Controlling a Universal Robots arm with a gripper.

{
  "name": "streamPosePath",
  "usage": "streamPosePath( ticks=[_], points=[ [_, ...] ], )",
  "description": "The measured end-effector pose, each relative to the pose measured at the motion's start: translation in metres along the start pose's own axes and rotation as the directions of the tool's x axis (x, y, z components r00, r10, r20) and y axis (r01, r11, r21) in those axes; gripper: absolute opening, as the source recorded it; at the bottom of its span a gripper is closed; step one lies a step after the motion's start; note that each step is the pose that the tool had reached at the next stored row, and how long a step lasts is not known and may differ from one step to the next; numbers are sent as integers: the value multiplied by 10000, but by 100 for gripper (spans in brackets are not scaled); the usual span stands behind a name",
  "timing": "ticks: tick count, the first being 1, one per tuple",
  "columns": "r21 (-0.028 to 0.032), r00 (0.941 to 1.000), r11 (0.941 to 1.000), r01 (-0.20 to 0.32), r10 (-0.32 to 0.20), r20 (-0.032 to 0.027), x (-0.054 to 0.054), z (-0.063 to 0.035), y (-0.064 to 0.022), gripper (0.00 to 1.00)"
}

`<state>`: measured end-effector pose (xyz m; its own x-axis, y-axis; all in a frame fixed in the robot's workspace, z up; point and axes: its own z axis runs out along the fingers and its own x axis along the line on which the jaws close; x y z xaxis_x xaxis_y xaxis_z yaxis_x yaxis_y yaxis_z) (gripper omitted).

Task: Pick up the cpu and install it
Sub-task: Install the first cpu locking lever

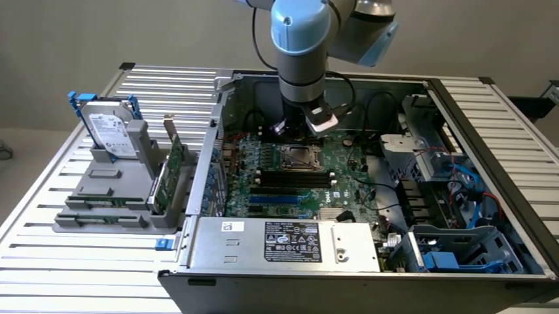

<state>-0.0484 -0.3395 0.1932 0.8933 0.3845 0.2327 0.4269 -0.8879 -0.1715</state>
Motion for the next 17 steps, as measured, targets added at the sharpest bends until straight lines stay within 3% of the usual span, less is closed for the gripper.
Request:
streamPosePath(
  ticks=[17],
  points=[
    [0,10000,10000,0,0,-1,44,7,22,11]
  ],
)
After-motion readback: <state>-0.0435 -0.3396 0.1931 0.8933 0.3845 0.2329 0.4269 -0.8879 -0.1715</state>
